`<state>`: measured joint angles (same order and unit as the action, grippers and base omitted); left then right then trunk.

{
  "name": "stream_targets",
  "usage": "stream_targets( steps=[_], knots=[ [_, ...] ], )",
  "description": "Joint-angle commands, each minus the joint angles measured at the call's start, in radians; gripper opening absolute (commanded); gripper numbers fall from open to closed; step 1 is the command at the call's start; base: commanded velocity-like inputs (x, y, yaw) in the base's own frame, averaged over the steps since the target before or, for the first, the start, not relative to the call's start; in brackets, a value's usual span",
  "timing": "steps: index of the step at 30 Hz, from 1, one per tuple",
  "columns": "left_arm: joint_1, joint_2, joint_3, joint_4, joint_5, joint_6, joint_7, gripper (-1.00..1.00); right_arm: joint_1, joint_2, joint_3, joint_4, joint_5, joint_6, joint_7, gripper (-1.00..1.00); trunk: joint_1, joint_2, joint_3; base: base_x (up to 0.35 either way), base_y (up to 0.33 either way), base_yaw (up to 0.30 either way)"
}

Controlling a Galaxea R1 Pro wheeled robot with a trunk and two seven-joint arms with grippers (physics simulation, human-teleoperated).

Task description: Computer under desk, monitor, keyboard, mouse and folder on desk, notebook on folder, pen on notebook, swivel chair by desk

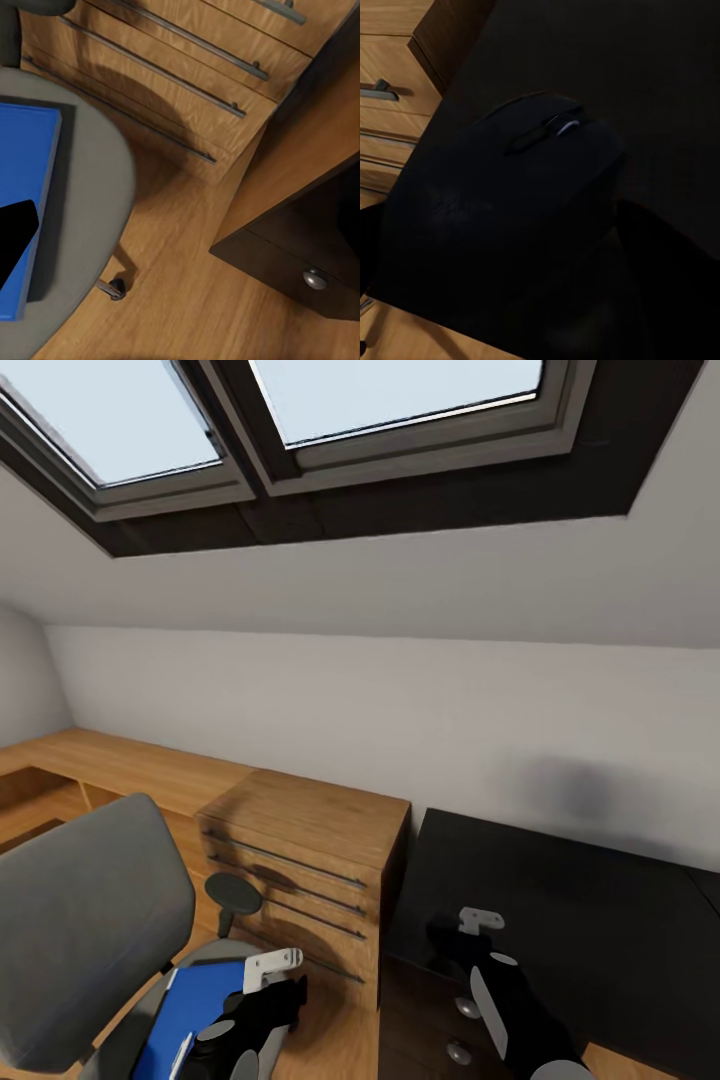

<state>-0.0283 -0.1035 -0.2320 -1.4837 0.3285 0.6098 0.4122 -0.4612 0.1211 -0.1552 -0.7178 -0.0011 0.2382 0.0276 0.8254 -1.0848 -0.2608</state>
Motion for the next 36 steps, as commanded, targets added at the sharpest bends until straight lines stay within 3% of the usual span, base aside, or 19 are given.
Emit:
stream_targets(
  steps=[1,17,36],
  knots=[
    [-0.001,0.0,-0.001,-0.001,0.011,0.002,0.01,1.0,-0.001,0.001,-0.004,-0.002,-0.001,0.006,0.004,-1.0,0.004,-0.008,-0.005,0.0,0.0,0.0],
    [-0.001,0.0,-0.001,-0.001,0.011,0.002,0.01,1.0,-0.001,0.002,-0.004,-0.003,-0.002,0.006,0.006,-1.0,0.065,-0.12,-0.055,0.0,0.0,0.106],
    [0.0,0.004,-0.001,-0.001,0.011,0.004,0.008,1.0,-0.001,0.001,-0.004,-0.003,-0.002,0.006,0.006,-1.0,0.065,-0.12,-0.055,0.0,0.0,0.086]
  ],
)
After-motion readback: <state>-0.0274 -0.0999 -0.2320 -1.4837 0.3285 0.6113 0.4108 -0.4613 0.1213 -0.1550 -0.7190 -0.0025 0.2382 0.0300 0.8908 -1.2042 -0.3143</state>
